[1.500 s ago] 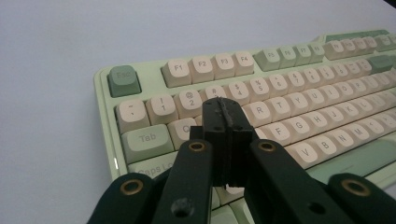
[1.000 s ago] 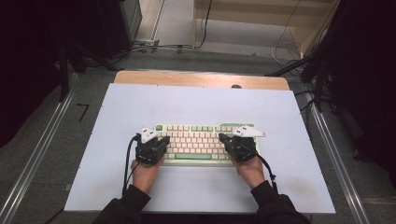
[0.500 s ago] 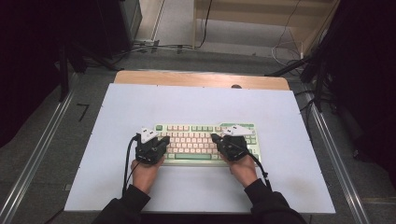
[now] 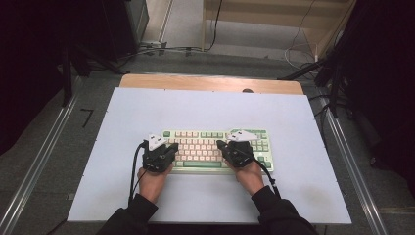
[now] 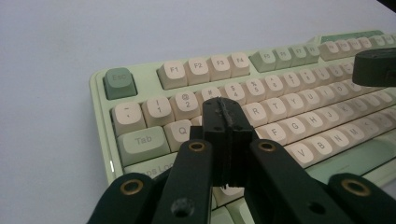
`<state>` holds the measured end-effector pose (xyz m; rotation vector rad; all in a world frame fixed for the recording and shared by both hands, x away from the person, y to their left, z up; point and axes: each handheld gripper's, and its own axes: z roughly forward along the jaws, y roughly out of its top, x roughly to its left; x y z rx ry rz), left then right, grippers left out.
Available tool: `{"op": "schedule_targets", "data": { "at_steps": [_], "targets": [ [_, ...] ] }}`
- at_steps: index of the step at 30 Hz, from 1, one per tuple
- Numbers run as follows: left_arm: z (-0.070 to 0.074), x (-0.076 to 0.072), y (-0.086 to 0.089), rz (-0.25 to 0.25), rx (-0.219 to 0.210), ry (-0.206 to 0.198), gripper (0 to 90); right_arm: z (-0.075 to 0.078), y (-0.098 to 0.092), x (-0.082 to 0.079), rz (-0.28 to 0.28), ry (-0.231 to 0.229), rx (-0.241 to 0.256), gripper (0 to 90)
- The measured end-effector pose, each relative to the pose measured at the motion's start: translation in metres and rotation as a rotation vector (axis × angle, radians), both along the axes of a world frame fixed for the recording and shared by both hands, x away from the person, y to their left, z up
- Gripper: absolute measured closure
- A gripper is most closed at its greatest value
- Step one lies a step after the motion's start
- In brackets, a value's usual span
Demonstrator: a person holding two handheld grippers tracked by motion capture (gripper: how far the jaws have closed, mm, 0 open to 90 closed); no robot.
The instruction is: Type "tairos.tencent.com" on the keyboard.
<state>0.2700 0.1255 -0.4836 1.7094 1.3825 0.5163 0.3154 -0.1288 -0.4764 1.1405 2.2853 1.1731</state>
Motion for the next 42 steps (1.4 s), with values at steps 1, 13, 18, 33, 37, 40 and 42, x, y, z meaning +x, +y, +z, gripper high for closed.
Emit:
{"op": "schedule_targets", "data": {
  "at_steps": [1,13,18,33,37,40,42],
  "targets": [
    [0.0,0.0,0.0,0.001,-0.001,-0.001,90.0,-0.002,0.002,0.001,0.001,0.001,-0.007,87.4],
    [0.0,0.0,0.0,0.0,-0.001,-0.001,90.0,-0.008,0.011,0.005,0.005,0.013,-0.02,87.5],
    [0.0,0.0,0.001,0.001,-0.002,-0.002,90.0,-0.01,0.013,0.006,0.004,0.016,-0.026,87.4],
    [0.0,0.0,0.0,-0.002,0.001,-0.001,90.0,-0.013,0.015,0.008,0.008,0.047,-0.056,87.5],
    [0.0,0.001,0.0,-0.001,0.0,-0.001,90.0,-0.01,0.014,0.006,0.008,0.037,-0.041,87.5],
    [0.0,0.001,-0.001,-0.002,-0.003,-0.001,90.0,-0.006,0.013,0.004,0.007,0.027,-0.025,87.5],
    [0.0,0.001,-0.002,-0.005,-0.003,-0.002,90.0,-0.004,0.012,0.004,0.005,0.022,-0.022,87.4]
  ]
}}
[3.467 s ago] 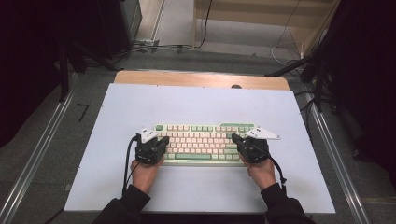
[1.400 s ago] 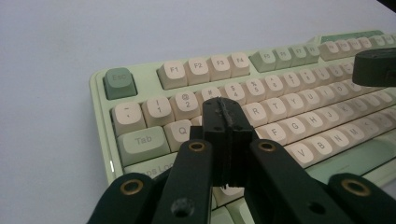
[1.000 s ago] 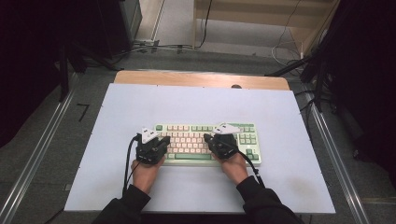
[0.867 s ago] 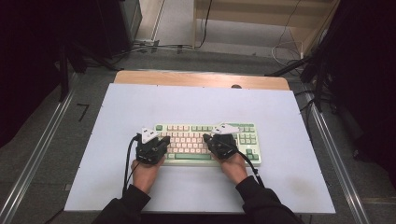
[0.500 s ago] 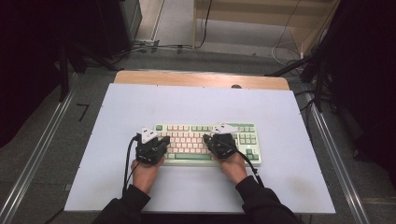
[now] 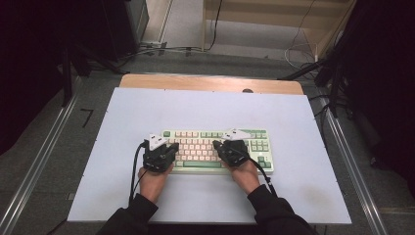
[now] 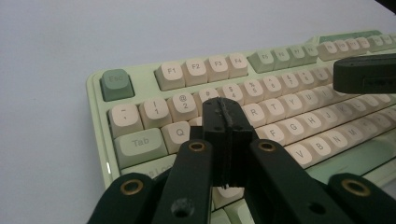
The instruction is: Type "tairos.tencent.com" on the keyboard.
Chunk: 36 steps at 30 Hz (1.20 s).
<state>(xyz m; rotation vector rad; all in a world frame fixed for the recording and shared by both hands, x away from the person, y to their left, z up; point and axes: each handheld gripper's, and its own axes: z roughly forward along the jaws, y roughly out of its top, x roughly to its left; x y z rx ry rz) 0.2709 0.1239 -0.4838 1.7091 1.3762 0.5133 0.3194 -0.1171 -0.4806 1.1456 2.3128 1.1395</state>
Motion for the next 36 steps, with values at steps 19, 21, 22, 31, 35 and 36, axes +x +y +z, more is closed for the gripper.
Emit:
{"op": "schedule_targets", "data": {
  "at_steps": [19,21,22,31,35,36],
  "targets": [
    [0.001,0.009,-0.014,-0.03,-0.014,0.001,90.0,0.005,-0.009,-0.003,-0.018,-0.001,0.02,87.4],
    [0.0,0.011,-0.015,-0.032,-0.011,0.003,90.0,0.005,-0.011,-0.002,-0.017,-0.004,0.02,87.5],
    [0.0,0.012,-0.015,-0.033,-0.012,0.002,90.0,0.005,-0.012,-0.002,-0.019,-0.003,0.02,87.4],
    [-0.003,0.019,-0.026,-0.063,-0.007,0.014,90.0,0.007,-0.017,-0.001,-0.033,0.0,0.027,87.5],
    [-0.005,0.021,-0.029,-0.069,-0.002,0.021,90.0,0.007,-0.018,0.0,-0.036,-0.001,0.028,87.4],
    [-0.005,0.022,-0.03,-0.071,-0.005,0.02,90.0,0.007,-0.018,0.0,-0.036,-0.003,0.029,87.5]
  ]
}}
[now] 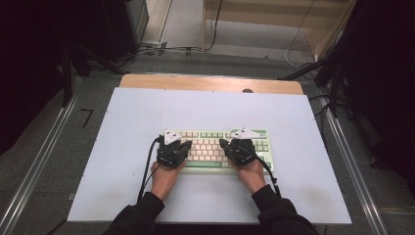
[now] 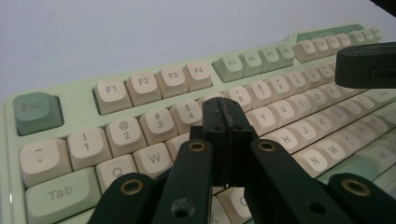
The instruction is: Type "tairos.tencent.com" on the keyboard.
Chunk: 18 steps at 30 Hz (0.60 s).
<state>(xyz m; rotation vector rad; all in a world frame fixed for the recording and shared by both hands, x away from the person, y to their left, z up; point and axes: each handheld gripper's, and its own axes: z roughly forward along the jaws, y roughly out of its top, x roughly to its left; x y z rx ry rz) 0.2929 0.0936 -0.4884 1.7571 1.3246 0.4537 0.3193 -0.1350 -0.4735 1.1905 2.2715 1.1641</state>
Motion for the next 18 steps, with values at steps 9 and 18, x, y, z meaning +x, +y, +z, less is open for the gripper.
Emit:
{"op": "schedule_targets", "data": {
  "at_steps": [9,18],
  "targets": [
    [-0.0018,0.0036,-0.0035,0.001,0.006,0.007,90.0,0.0009,-0.0004,-0.0005,-0.001,-0.001,0.002,87.4],
    [-0.0037,0.0061,-0.0044,0.001,0.015,0.011,90.0,0.0012,0.0001,-0.001,-0.001,-0.001,0.005,87.4]
  ]
}}
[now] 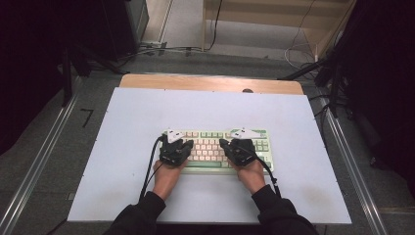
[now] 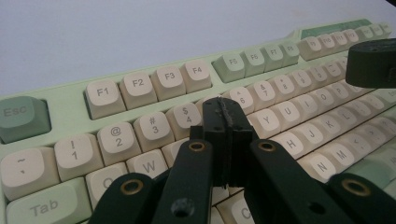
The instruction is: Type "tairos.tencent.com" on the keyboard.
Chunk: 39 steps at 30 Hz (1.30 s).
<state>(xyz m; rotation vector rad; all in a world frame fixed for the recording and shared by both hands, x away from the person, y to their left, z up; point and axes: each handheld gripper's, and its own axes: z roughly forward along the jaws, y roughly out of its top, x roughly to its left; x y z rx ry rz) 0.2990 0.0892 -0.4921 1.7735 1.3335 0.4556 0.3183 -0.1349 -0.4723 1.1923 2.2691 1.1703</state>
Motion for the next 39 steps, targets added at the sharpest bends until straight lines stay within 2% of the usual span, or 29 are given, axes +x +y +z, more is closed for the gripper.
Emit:
{"op": "schedule_targets", "data": {
  "at_steps": [25,31,39],
  "targets": [
    [-0.002,0.002,-0.002,-0.012,0.018,0.021,90.0,0.0,0.0,0.0,0.0,-0.002,0.002,87.4],
    [0.004,-0.001,-0.001,-0.009,-0.003,-0.007,90.0,0.001,0.0,0.0,0.003,-0.003,0.004,87.5],
    [0.007,-0.003,0.002,-0.002,-0.014,-0.017,90.0,0.001,0.0,0.0,0.004,-0.006,0.002,87.4]
  ]
}}
